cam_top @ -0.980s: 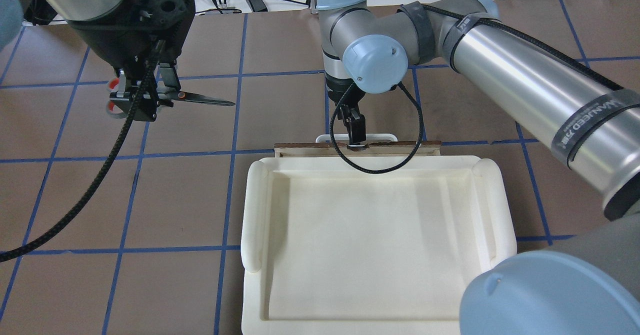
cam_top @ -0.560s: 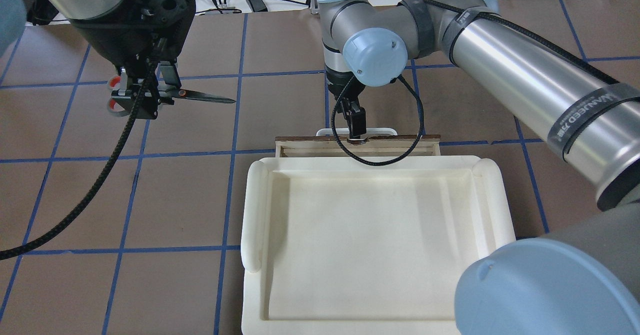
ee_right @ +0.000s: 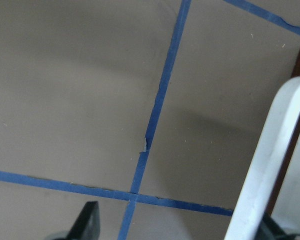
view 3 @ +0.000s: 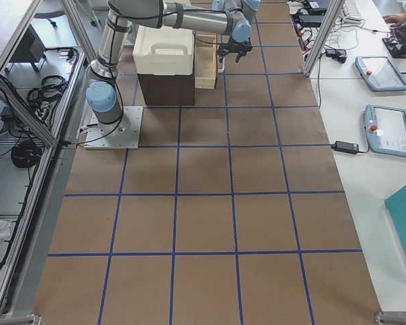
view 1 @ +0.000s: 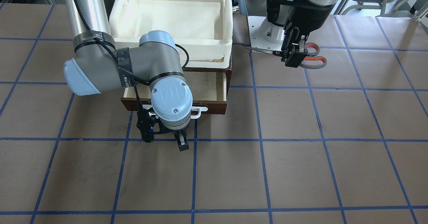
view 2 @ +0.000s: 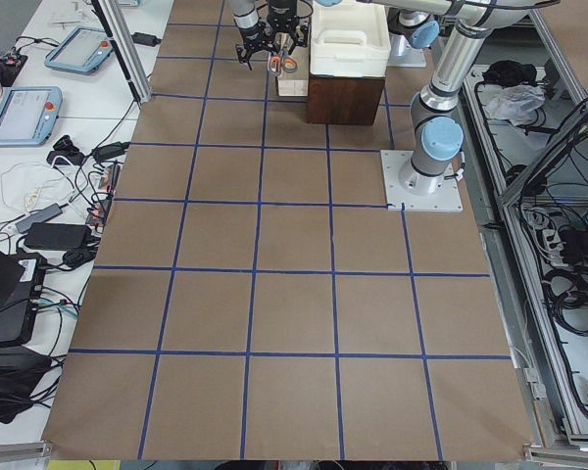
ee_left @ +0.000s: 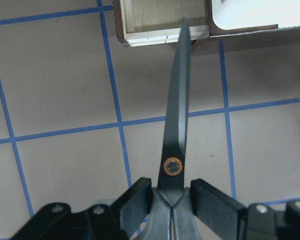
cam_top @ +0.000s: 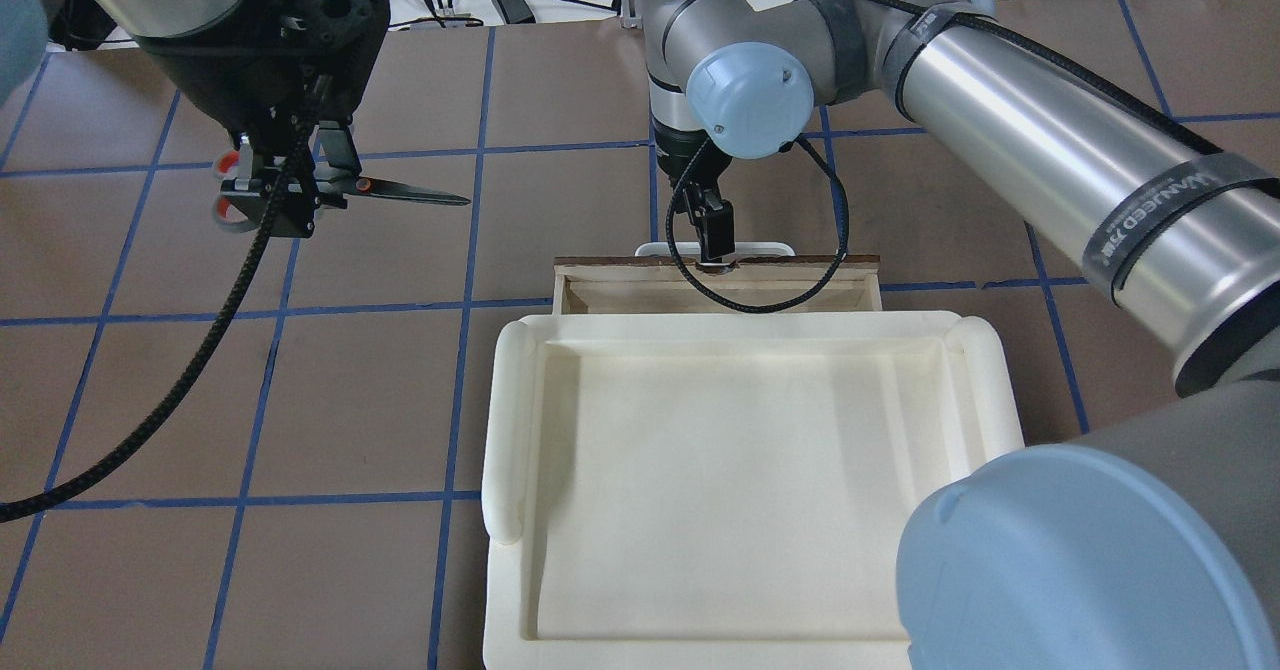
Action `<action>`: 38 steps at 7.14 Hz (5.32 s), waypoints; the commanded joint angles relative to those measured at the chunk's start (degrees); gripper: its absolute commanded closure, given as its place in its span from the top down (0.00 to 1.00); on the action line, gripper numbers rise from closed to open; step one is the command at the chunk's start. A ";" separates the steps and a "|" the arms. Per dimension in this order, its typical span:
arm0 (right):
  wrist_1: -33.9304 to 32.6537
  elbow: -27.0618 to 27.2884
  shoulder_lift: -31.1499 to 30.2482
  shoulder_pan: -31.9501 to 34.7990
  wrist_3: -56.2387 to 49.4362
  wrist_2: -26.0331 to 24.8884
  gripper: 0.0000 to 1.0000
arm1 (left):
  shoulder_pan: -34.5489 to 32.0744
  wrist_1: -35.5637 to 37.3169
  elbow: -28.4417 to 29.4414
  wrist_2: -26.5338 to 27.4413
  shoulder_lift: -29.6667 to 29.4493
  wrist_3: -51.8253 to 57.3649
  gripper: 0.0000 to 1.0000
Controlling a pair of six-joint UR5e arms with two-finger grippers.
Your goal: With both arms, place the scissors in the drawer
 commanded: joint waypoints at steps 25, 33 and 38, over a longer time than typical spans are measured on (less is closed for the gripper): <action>8.93 -7.77 -6.69 -5.33 -17.24 -2.24 1.00 | 0.09 -0.02 0.19 -3.02 -0.60 -2.01 0.21; -3.44 0.22 -14.44 -19.67 -81.08 -7.58 1.00 | -21.24 15.35 0.28 -6.73 -18.34 -27.30 0.18; -3.19 0.66 -15.84 -22.67 -85.18 -7.25 1.00 | -25.13 18.35 0.54 -6.90 -23.19 -30.68 0.15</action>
